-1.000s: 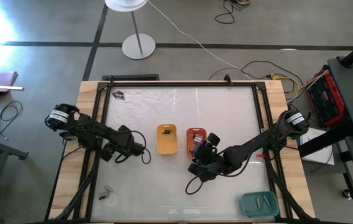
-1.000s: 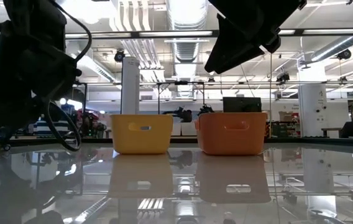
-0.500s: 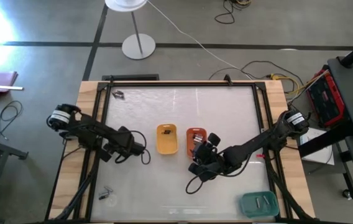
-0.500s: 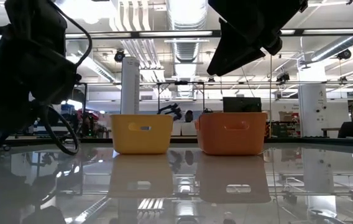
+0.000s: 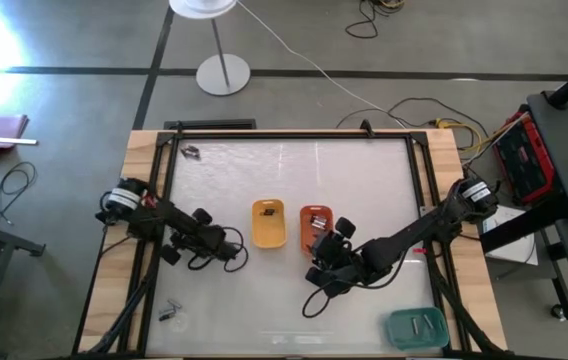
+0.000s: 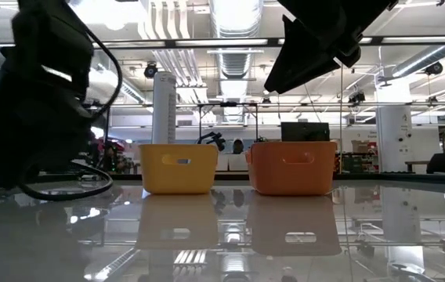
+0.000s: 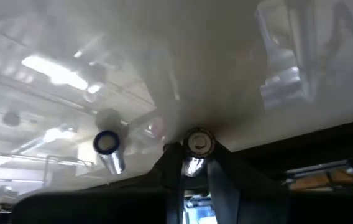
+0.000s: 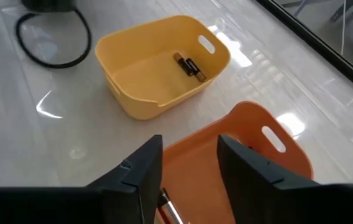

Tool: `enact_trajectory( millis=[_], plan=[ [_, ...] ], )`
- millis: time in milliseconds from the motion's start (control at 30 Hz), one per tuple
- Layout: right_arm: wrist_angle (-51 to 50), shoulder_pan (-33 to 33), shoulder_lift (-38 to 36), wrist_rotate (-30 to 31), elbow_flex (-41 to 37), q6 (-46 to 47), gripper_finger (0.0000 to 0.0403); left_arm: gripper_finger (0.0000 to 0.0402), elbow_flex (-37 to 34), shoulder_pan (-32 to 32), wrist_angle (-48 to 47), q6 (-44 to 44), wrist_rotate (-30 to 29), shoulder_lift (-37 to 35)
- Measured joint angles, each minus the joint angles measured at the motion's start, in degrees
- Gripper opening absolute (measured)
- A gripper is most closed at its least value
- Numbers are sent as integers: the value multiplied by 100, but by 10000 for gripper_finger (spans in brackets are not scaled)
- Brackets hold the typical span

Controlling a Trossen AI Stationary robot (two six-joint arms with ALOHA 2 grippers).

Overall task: Sort batteries
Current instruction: Put the silver battery into the orange bin

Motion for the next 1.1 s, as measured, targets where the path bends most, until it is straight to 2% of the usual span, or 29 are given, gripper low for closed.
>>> enact_trajectory(
  millis=[267, 467, 600, 767, 867, 1000, 1100],
  plan=[
    [-4, 107, 0, -16, -48, 132, 156, 29, 195, -836, 172, -792, -102, -502],
    [-4, 359, -36, -45, -23, 298, 151, 29, 531, -1124, 245, -1821, 101, -1045],
    [575, 724, -38, 28, 38, -366, 137, 29, 817, -1170, 411, -2505, 228, -1595],
    [1852, 1349, 7, 359, 5, -1792, 117, 29, 836, -1168, 1698, -3480, 115, -2661],
    [2462, 1501, 7, 500, -115, -2156, 105, 29, 623, -1159, 2825, -3697, -331, -3241],
    [3423, 1375, 67, 35, -447, -2380, 90, 29, 273, -1036, 4287, -3630, -1164, -3655],
    [4060, 1087, 230, -199, -765, -2388, 81, 29, 50, -854, 5220, -3313, -1373, -3732]
  ],
)
